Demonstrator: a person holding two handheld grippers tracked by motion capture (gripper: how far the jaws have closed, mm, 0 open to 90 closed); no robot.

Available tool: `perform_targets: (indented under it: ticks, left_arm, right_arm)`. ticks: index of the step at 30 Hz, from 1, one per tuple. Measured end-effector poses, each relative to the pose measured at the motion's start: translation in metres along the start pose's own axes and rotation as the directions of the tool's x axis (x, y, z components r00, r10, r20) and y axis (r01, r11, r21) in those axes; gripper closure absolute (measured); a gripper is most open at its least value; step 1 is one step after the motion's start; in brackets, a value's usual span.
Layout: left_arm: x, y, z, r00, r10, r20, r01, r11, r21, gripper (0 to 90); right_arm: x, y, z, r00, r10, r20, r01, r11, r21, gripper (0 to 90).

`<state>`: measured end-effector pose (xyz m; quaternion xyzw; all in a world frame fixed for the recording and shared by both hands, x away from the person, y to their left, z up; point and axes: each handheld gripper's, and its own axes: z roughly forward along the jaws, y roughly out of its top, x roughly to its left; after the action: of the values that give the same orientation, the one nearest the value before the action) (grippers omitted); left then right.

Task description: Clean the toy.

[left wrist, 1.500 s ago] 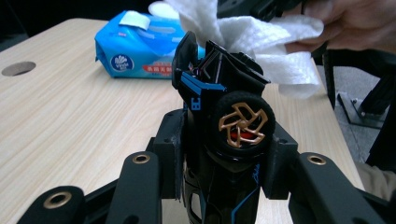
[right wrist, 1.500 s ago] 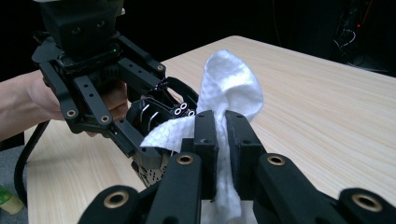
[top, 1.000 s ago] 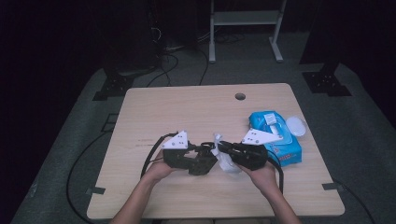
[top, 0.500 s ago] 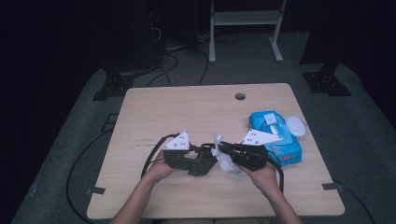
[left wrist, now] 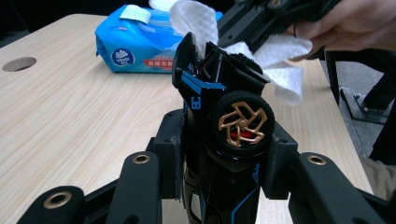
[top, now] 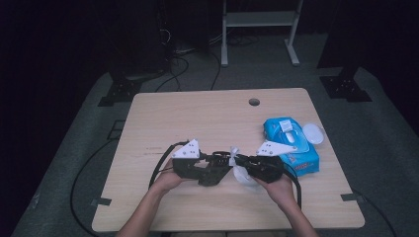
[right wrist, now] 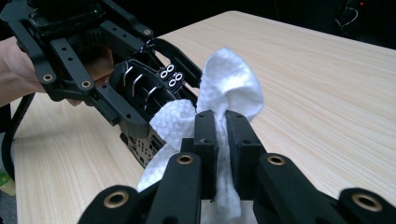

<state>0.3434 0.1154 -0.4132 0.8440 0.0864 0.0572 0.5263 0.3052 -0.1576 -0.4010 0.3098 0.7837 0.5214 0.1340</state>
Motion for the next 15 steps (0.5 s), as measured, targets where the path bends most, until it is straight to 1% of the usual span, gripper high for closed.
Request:
perform_targets:
  ticks: [3,6,8,9,10,12,14,15]
  left_arm:
    - [-0.001,-0.001,0.005,1.0,0.001,0.003,-0.001,0.9999,0.017,58.3]
    - [-0.002,-0.001,0.008,0.9999,0.004,0.01,-0.004,0.9998,0.02,58.3]
    - [-0.004,0.0,0.01,0.9999,0.007,0.01,-0.007,0.9998,0.021,58.3]
    - [-0.004,0.0,0.01,0.9999,0.007,0.01,-0.007,0.9998,0.021,58.3]
    - [-0.004,0.001,0.01,0.9999,0.011,0.013,-0.011,0.9997,0.022,58.3]
    - [-0.004,0.0,0.009,0.9999,0.007,0.012,-0.007,0.9998,0.021,58.3]
    - [-0.003,-0.001,0.008,0.9999,0.003,0.01,-0.004,0.9998,0.021,58.3]
    - [-0.002,-0.002,0.006,1.0,0.002,0.006,-0.002,0.9998,0.019,58.3]
  right_arm:
    - [0.002,0.004,-0.007,1.0,-0.004,-0.003,0.004,1.0,-0.023,82.8]
    - [0.009,0.013,-0.01,0.9996,-0.025,-0.015,0.024,0.999,-0.042,82.8]
    - [0.014,0.018,-0.008,0.9988,-0.038,-0.03,0.036,0.998,-0.056,82.8]
    - [0.014,0.018,-0.008,0.9988,-0.038,-0.03,0.036,0.998,-0.056,82.8]
    - [0.019,0.022,-0.001,0.9976,-0.053,-0.046,0.05,0.997,-0.058,82.8]
    - [0.02,0.022,0.001,0.9973,-0.058,-0.046,0.055,0.997,-0.054,82.8]
    - [0.018,0.019,0.004,0.9976,-0.049,-0.05,0.046,0.997,-0.056,82.8]
    - [0.015,0.014,0.004,0.9989,-0.033,-0.034,0.032,0.998,-0.049,82.7]
